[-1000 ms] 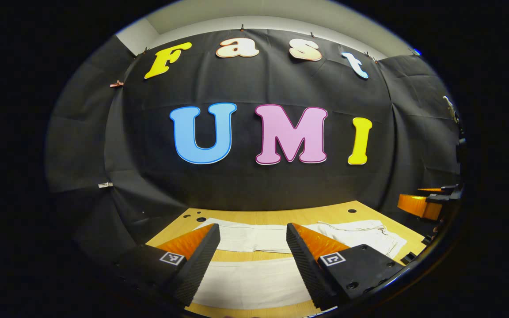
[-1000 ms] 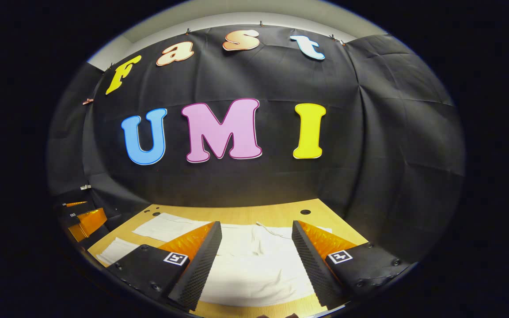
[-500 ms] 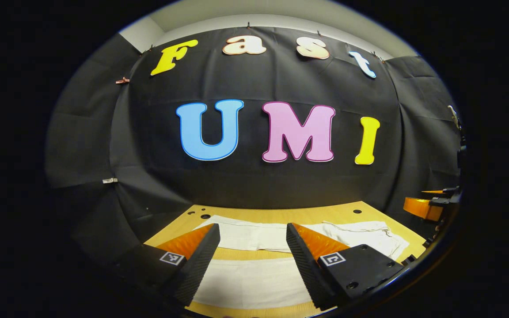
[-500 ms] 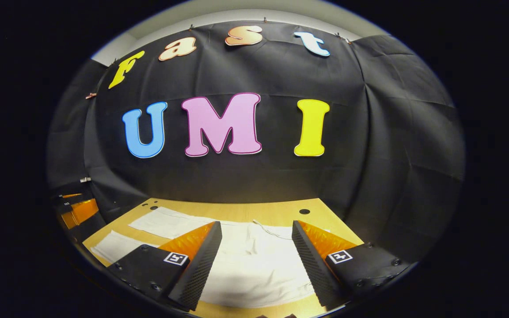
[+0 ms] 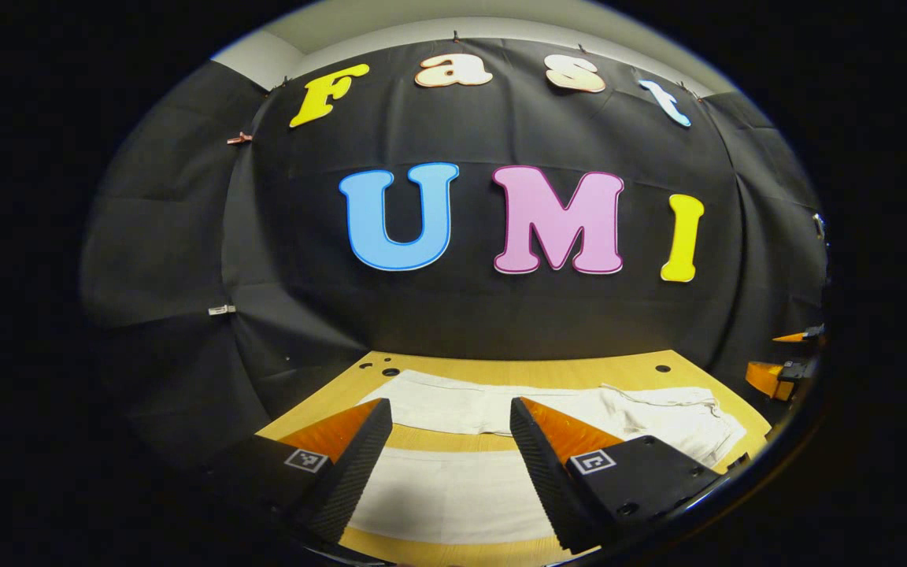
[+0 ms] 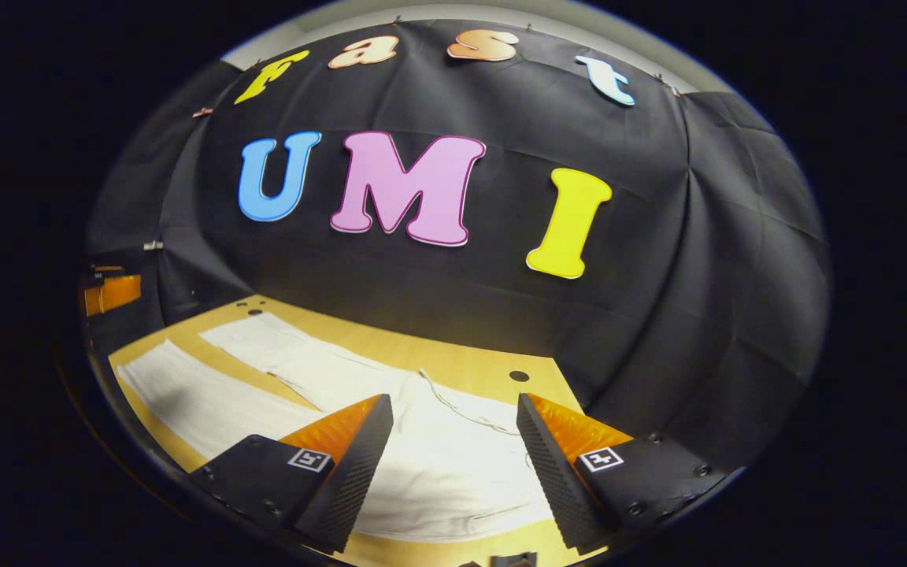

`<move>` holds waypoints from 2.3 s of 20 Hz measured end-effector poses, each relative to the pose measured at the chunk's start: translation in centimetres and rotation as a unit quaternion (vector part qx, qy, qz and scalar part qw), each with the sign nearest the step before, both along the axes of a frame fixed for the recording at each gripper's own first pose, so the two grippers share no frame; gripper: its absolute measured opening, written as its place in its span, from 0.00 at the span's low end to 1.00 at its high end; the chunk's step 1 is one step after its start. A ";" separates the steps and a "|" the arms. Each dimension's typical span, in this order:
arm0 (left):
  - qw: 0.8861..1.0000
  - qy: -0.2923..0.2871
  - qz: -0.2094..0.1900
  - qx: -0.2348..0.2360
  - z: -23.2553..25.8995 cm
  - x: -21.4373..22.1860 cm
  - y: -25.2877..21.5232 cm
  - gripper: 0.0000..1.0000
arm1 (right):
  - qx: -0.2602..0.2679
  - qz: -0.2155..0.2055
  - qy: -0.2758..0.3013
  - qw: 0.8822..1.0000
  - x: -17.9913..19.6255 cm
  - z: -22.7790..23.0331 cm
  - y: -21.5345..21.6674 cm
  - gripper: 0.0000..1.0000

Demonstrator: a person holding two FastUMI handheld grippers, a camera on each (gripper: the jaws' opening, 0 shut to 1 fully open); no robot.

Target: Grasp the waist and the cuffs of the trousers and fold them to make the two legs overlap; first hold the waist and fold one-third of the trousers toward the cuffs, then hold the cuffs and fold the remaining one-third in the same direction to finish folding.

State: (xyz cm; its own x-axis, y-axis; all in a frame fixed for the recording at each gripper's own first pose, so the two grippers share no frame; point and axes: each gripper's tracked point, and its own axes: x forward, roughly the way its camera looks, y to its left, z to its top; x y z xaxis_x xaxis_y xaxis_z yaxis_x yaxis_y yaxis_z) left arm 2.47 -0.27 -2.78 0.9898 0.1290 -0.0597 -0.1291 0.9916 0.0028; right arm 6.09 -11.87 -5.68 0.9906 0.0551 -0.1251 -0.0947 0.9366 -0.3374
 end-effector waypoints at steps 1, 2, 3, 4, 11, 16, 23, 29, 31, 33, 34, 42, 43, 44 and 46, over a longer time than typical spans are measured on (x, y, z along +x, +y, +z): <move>1.000 0.003 0.006 -0.001 -0.5 0.0 0.0 0.96 | -0.014 0.004 0.006 1.000 0.2 -0.6 -0.8 0.98; 1.000 0.007 0.011 -0.001 -0.8 0.2 0.0 0.95 | -0.027 0.010 0.015 0.999 0.4 -1.2 -1.6 0.98; 1.000 0.011 0.016 -0.002 -1.3 0.2 0.0 0.96 | -0.040 0.017 0.024 0.999 0.6 -2.1 -2.4 0.98; 1.000 0.015 0.019 -0.002 -1.5 0.3 -0.1 0.96 | -0.056 0.021 0.032 0.998 0.8 -2.8 -3.3 0.98; 0.998 0.040 0.039 -0.001 -3.8 1.1 -0.2 0.96 | -0.153 0.061 0.101 0.981 1.7 -8.2 -9.2 0.98; 0.995 0.061 0.069 -0.038 -5.4 0.8 0.2 0.96 | -0.220 0.087 0.149 0.960 2.3 -11.9 -12.4 0.98; 0.989 0.089 0.108 -0.041 -7.6 -0.3 2.2 0.96 | -0.322 0.171 0.233 0.902 2.4 -17.5 -15.5 0.98; 0.987 0.108 0.113 -0.025 -8.4 -0.1 2.2 0.96 | -0.380 0.192 0.282 0.860 2.2 -20.8 -18.8 0.98; 0.987 0.112 0.116 -0.021 -8.5 0.1 2.4 0.96 | -0.394 0.191 0.285 0.852 2.2 -21.4 -19.7 0.98; 0.986 0.120 0.115 -0.021 -8.9 0.1 2.3 0.96 | -0.401 0.189 0.275 0.853 2.9 -21.5 -19.3 0.96; 0.986 0.121 0.115 -0.021 -8.8 0.2 2.3 0.96 | -0.410 0.187 0.269 0.851 3.2 -21.4 -19.1 0.97; 0.981 0.137 0.133 -0.036 -9.9 -0.4 3.7 0.96 | -0.504 0.200 0.220 0.811 5.6 -21.9 -17.2 0.94; 0.980 0.141 0.137 -0.039 -10.3 -0.9 4.1 0.96 | -0.511 0.199 0.219 0.807 6.0 -22.0 -17.1 0.94; 0.979 0.143 0.141 -0.040 -10.4 -1.3 4.6 0.97 | -0.514 0.199 0.225 0.803 6.3 -22.2 -17.1 0.94; 0.977 0.148 0.151 -0.037 -10.8 -2.0 5.9 0.98 | -0.522 0.193 0.239 0.796 7.0 -22.7 -17.1 0.86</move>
